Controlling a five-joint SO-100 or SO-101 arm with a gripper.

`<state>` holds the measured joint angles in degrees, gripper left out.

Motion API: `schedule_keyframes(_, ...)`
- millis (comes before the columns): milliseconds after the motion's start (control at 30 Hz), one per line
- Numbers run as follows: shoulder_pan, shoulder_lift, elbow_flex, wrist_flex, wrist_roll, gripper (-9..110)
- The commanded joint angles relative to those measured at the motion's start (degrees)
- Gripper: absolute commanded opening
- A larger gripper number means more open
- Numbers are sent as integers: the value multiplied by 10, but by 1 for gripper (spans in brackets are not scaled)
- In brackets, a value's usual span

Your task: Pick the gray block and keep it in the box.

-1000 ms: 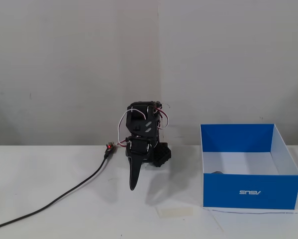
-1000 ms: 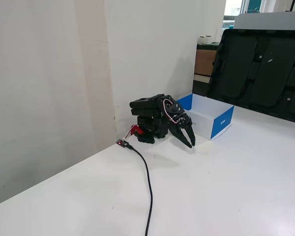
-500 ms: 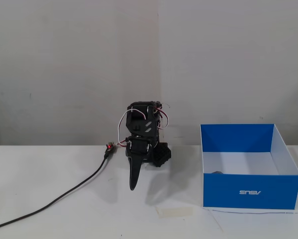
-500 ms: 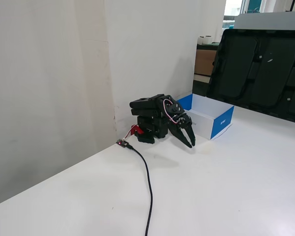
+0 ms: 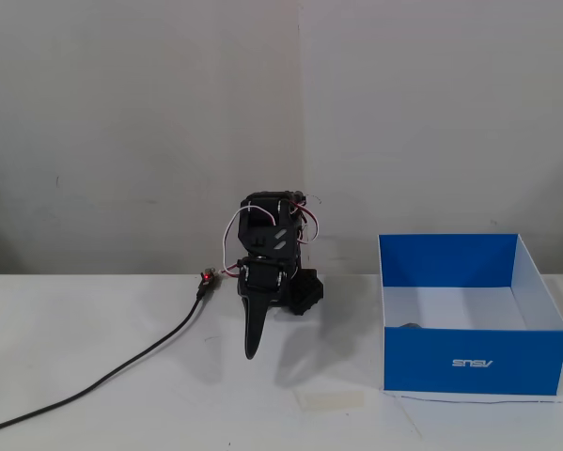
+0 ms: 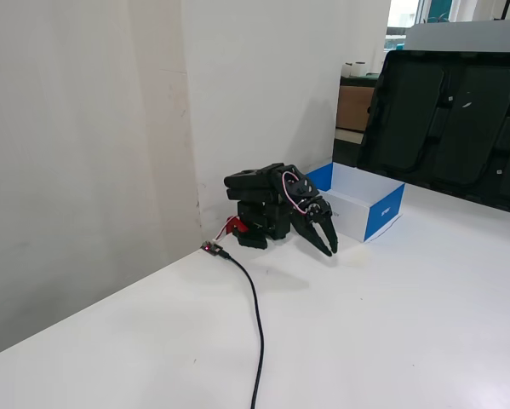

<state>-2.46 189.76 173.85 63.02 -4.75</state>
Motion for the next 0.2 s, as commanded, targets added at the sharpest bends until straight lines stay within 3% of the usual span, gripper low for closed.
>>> schedule_keyframes(0, 3, 67, 4, 2, 4, 0)
schedule_keyframes(167, 3, 67, 4, 2, 4, 0)
